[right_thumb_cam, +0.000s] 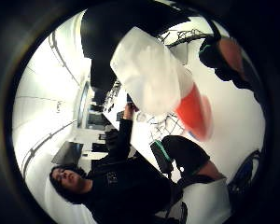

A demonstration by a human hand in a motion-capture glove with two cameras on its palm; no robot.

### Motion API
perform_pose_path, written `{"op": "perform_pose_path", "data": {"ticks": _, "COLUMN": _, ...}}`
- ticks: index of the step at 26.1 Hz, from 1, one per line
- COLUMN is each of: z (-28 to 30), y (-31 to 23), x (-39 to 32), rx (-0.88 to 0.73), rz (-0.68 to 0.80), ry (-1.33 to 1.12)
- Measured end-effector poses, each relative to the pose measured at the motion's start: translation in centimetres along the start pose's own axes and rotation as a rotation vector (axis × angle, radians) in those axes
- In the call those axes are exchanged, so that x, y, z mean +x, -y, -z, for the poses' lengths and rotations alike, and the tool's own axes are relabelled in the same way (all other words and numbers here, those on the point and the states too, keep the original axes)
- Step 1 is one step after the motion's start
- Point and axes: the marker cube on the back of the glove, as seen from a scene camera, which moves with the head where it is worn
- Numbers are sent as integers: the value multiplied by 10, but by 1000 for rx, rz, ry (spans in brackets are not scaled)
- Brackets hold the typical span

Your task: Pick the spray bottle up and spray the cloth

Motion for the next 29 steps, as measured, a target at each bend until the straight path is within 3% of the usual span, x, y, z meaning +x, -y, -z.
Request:
{"op": "perform_pose_path", "data": {"ticks": 14, "z": -37, "y": 32, "x": -16, "rx": -136, "rz": 71, "ry": 440}}
{"op": "perform_pose_path", "data": {"ticks": 29, "z": -82, "y": 42, "x": -42, "rx": 299, "rz": -72, "ry": 715}}
